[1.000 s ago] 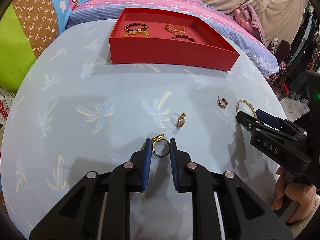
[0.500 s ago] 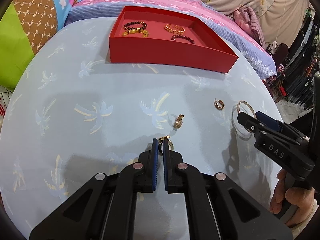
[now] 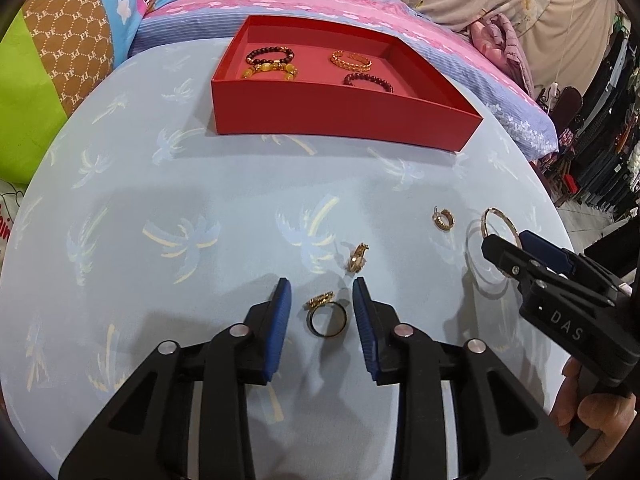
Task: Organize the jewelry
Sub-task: 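Grasp the gold bangle with the right gripper while the left gripper grasps the gold ring, then carry the bangle and ring into the red tray and open both grippers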
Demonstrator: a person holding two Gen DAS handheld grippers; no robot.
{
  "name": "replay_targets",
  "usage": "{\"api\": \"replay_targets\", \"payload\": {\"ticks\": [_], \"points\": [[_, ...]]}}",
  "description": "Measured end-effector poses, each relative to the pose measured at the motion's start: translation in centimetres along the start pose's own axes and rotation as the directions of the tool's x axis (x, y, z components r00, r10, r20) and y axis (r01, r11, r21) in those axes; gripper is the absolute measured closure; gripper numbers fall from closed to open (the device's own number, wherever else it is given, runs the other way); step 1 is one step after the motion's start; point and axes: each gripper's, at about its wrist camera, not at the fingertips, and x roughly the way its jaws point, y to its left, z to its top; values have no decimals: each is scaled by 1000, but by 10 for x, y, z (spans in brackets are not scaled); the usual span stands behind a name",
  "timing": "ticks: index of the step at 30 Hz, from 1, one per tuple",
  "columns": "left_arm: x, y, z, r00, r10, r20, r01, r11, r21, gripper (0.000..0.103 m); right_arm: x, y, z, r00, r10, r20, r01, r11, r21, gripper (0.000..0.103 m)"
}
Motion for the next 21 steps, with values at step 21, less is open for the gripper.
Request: {"api": "replay_targets", "payload": {"ticks": [21], "points": [[-29, -9, 37, 995, -83, 58, 82, 996, 28, 89, -21, 7, 37, 996, 60, 66, -60, 998, -8, 50]]}}
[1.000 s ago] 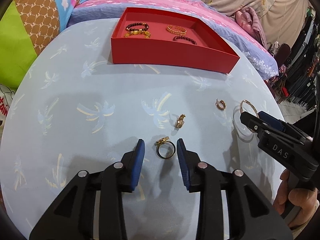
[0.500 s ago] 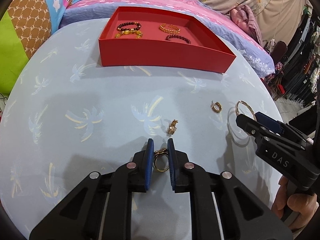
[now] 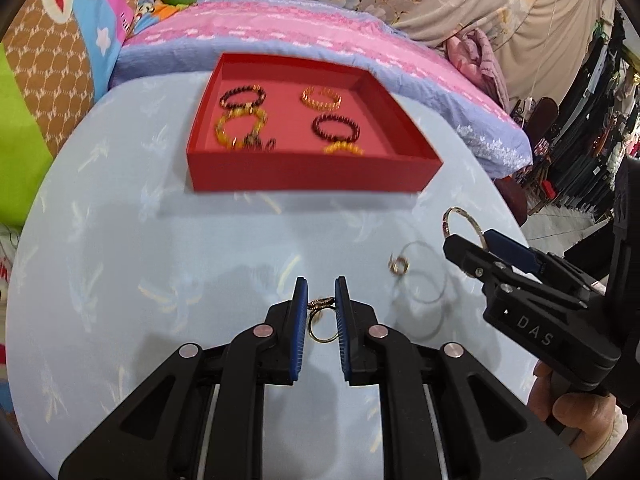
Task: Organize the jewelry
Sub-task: 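Carry the bangle and ring into the red tray and open both grippers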
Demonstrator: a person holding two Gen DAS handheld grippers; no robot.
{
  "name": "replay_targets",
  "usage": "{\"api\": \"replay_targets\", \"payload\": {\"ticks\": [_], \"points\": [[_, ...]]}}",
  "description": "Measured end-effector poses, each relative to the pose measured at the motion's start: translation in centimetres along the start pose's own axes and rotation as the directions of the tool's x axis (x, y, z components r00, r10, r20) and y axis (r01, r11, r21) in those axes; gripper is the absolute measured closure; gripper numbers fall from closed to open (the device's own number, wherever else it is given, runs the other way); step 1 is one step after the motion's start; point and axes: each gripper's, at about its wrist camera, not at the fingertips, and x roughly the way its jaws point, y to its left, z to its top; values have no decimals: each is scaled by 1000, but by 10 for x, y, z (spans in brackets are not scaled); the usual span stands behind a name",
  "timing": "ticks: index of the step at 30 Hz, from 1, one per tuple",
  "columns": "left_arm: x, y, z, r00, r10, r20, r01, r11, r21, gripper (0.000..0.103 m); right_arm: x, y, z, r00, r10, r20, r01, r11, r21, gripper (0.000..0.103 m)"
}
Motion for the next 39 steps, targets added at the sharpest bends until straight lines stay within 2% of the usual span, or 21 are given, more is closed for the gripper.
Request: {"api": "replay_targets", "payload": {"ticks": [6, 12, 20, 28, 35, 39], "points": [[3, -1, 53, 998, -2, 61, 1, 1000, 19, 89, 8, 5, 47, 999, 21, 48, -20, 1000, -22, 50], [25, 0, 111, 995, 16, 103, -21, 999, 47, 89, 39, 8, 99, 997, 43, 57, -41, 999, -27, 50], [76, 7, 172, 996, 27, 85, -33, 997, 65, 90, 97, 9, 150, 999, 37, 27, -36, 999, -34, 50], [123, 23, 192, 998, 63, 18, -63, 997, 47, 89, 141, 6, 166, 999, 16, -29, -17, 999, -39, 49], [139, 25, 191, 995, 100, -2, -100, 994, 48, 89, 156, 6, 168, 998, 1, -63, -3, 999, -37, 48], [142, 27, 189, 994, 109, -10, -108, 993, 37, 84, 158, 5, 168, 998, -8, -63, 6, 999, -33, 48]]}}
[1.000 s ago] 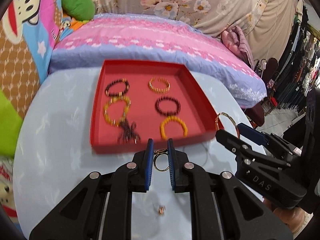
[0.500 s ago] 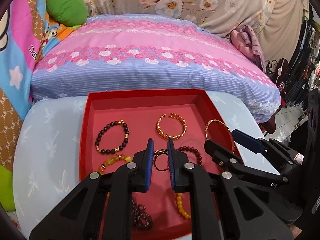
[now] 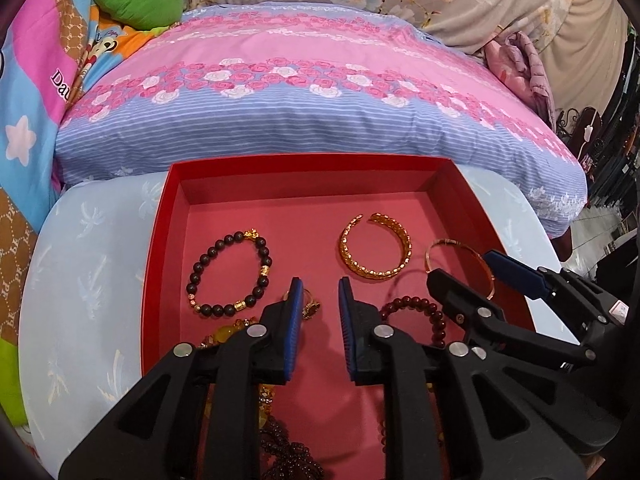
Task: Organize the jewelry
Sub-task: 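Carry the bangle and ring into the red tray and open both grippers, then move the left gripper to a gold stud earring while the right gripper approaches a hoop earring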
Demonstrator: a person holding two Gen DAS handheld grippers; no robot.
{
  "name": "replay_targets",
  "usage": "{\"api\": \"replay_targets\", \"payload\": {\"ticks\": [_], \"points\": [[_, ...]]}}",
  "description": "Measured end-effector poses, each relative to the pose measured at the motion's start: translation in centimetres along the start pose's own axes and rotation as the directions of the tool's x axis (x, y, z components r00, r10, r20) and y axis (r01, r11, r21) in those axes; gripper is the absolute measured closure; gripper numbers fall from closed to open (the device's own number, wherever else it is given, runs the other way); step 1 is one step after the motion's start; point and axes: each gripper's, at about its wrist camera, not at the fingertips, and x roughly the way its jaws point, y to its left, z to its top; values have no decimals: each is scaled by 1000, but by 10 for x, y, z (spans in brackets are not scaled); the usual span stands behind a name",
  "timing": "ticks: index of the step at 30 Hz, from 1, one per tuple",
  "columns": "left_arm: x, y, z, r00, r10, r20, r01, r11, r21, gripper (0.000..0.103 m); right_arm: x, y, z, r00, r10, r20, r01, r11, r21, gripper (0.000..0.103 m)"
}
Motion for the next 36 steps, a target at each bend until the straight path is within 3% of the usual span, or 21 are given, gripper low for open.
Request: {"api": "replay_targets", "payload": {"ticks": [4, 15, 36], "points": [[0, 2, 0, 1000, 6, 2, -6, 1000, -6, 79, -1, -1, 0, 1000, -2, 4, 2, 1000, 4, 48], [-13, -4, -2, 1000, 6, 18, -6, 1000, 4, 79, -18, -2, -3, 1000, -10, 24, 10, 1000, 9, 48], [-105, -33, -46, 995, -5, 103, -2, 997, 71, 79, -116, 4, -50, 993, 0, 116, -2, 1000, 15, 48]]}}
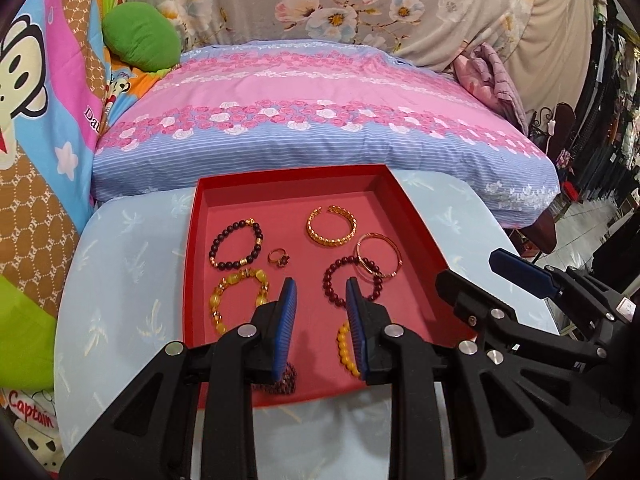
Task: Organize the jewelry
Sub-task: 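Move the left gripper to a gold stud earring while the right gripper approaches a hoop earring, then grasp the gold stud earring with the left gripper while the right gripper grasps the hoop earring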
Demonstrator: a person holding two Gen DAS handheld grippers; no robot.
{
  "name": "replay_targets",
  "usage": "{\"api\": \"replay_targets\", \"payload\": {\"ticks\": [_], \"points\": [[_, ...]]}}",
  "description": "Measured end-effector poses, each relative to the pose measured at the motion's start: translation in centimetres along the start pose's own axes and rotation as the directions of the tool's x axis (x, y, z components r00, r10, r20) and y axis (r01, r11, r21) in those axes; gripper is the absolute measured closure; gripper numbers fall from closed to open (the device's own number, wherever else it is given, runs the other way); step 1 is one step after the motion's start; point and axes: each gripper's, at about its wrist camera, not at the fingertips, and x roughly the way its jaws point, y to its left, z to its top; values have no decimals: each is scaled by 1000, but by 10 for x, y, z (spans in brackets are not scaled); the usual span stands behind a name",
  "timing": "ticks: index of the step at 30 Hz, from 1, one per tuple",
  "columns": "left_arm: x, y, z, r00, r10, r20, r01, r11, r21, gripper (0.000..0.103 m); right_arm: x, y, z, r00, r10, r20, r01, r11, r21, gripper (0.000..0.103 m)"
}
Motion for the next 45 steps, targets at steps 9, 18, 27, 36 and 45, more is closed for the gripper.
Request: {"api": "replay_targets", "payload": {"ticks": [9, 18, 27, 36, 45], "points": [[-28, -9, -38, 1000, -6, -8, 6, 1000, 7, 79, -34, 5, -41, 1000, 10, -7, -10, 1000, -6, 48], [-37, -16, -79, 999, -4, -49, 3, 1000, -4, 79, -45, 4, -81, 998, 26, -55, -25, 999, 23, 48], [-40, -18, -110, 996, 0, -85, -2, 1000, -18, 79, -49, 8, -113, 996, 18, -87, -16, 999, 28, 48], [-39, -19, -144, 993, 5, -121, -9, 999, -31, 78, -49, 11, -145, 992, 11, -129, -8, 1000, 19, 48], [-34, -10, -178, 990, 6, -143, -16, 998, -69, 66, -41, 15, -178, 983, 24, -180, -21, 1000, 20, 48]]}}
